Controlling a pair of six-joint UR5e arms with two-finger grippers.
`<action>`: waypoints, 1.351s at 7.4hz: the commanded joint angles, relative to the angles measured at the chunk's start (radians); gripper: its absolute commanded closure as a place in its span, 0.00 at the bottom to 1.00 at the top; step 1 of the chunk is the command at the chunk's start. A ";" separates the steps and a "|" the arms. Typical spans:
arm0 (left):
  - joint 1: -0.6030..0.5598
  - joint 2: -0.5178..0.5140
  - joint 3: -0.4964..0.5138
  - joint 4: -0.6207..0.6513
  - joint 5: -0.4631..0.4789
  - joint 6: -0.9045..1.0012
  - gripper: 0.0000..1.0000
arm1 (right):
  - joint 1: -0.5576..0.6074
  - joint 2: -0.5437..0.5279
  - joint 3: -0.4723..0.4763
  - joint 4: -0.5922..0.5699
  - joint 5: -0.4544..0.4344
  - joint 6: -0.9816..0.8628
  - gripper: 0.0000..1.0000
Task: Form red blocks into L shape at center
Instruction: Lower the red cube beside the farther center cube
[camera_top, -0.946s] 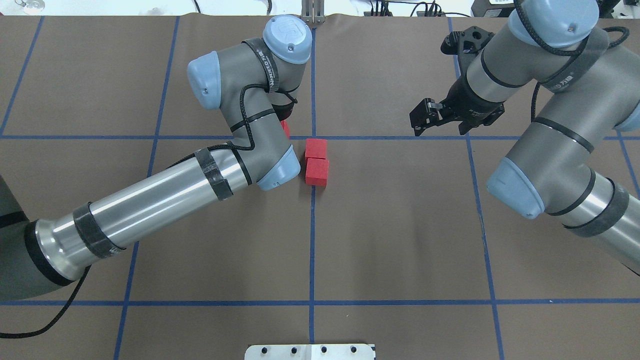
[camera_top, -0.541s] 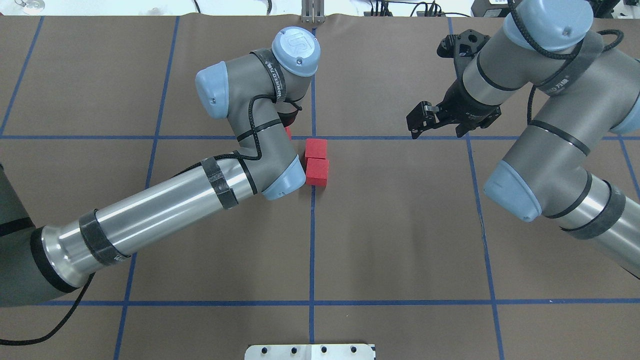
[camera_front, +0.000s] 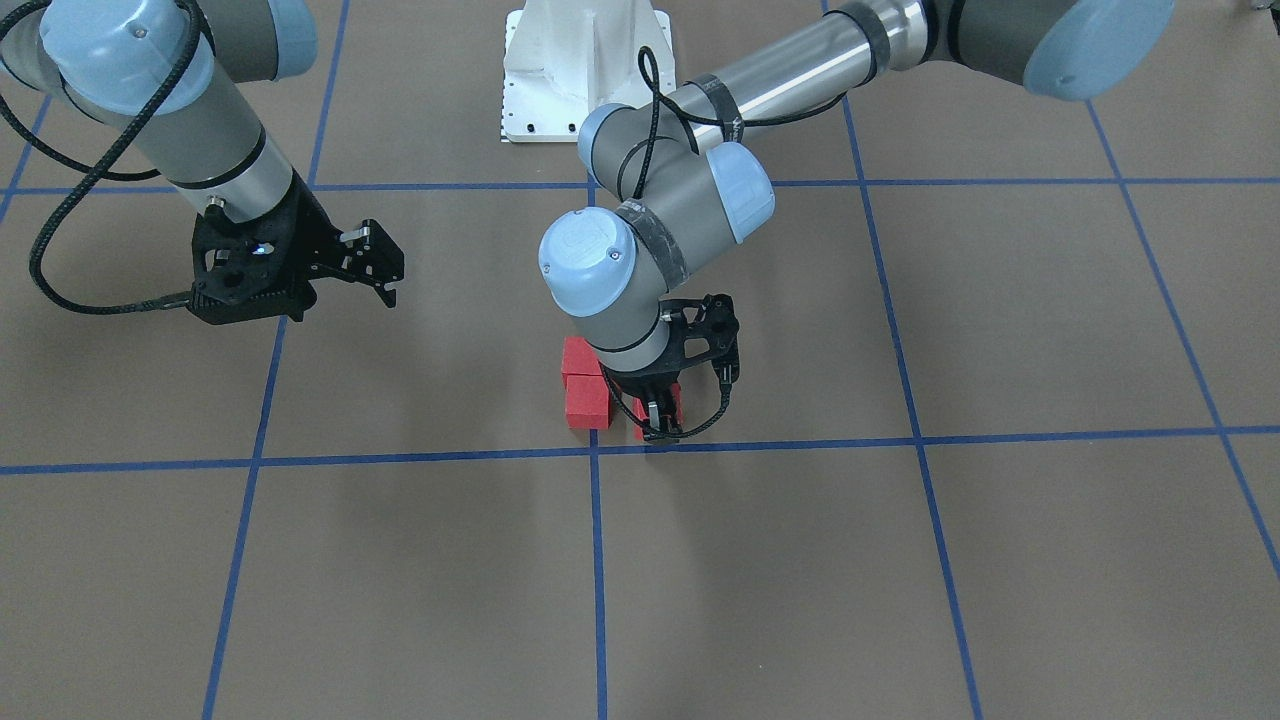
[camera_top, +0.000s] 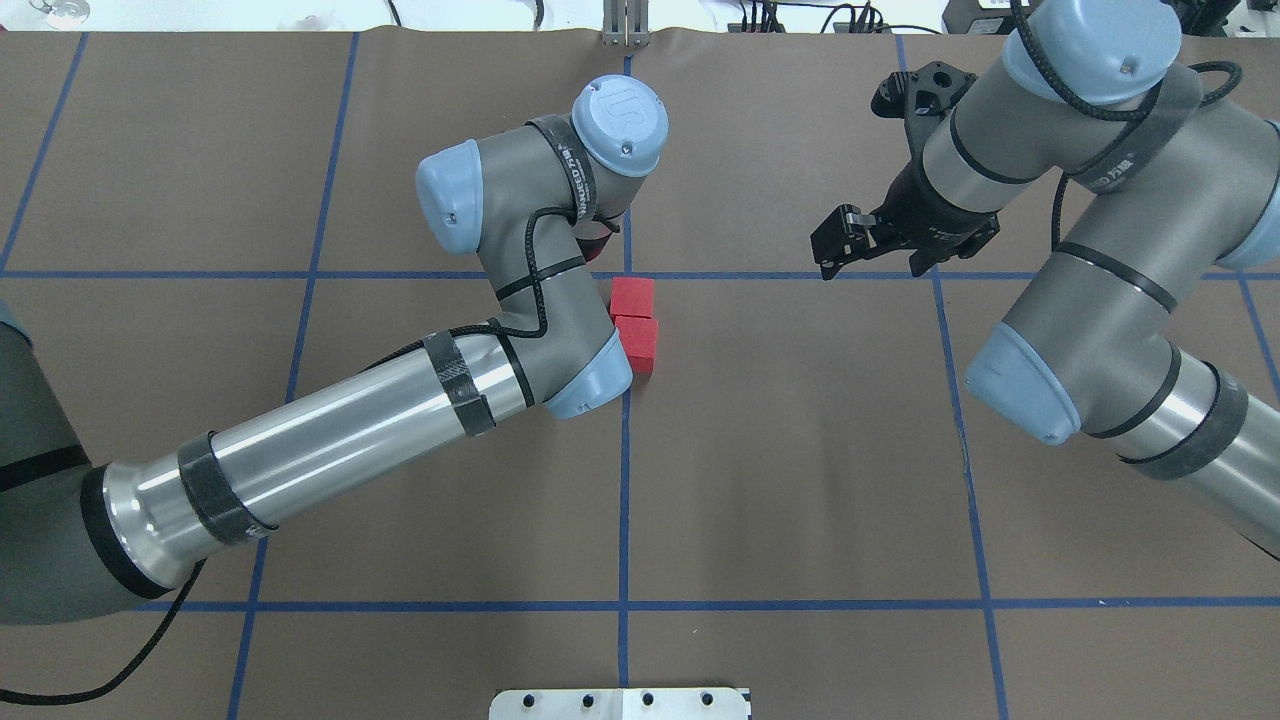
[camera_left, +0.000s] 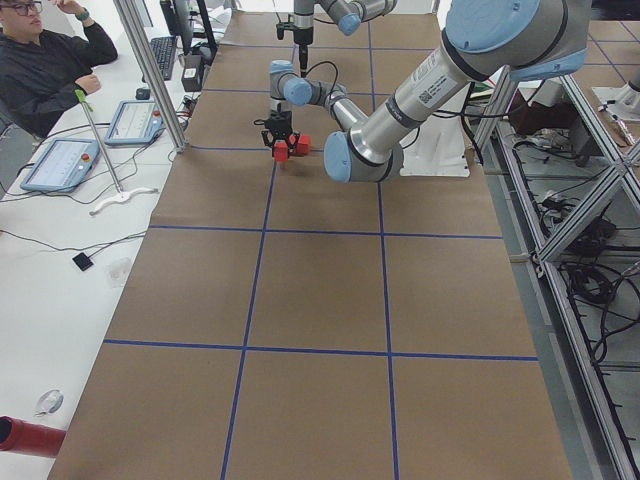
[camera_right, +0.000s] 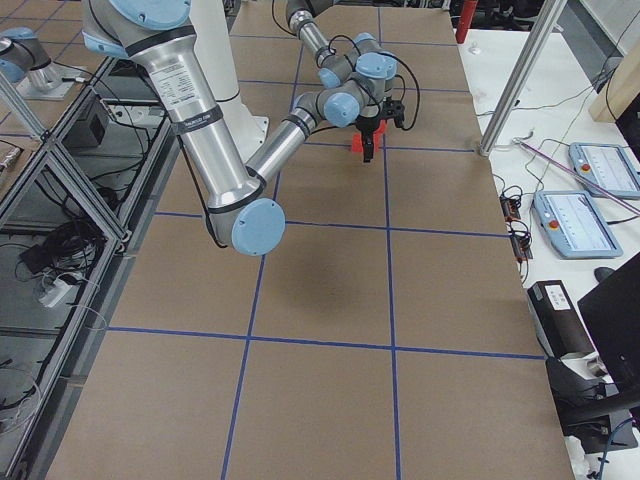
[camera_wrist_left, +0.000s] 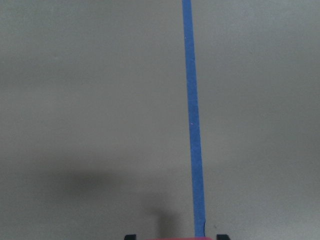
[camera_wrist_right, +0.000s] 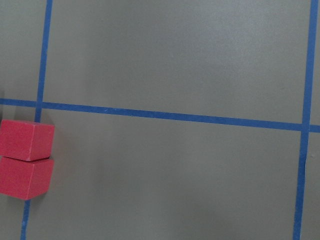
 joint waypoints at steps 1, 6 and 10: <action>0.024 -0.021 0.001 0.066 0.053 -0.004 1.00 | -0.003 0.000 -0.002 -0.001 0.000 0.000 0.01; 0.041 -0.069 0.048 0.096 0.055 -0.004 1.00 | 0.000 -0.005 -0.005 -0.001 0.003 -0.006 0.01; 0.046 -0.069 0.053 0.092 0.054 -0.003 1.00 | 0.000 -0.006 -0.006 -0.001 0.003 -0.006 0.01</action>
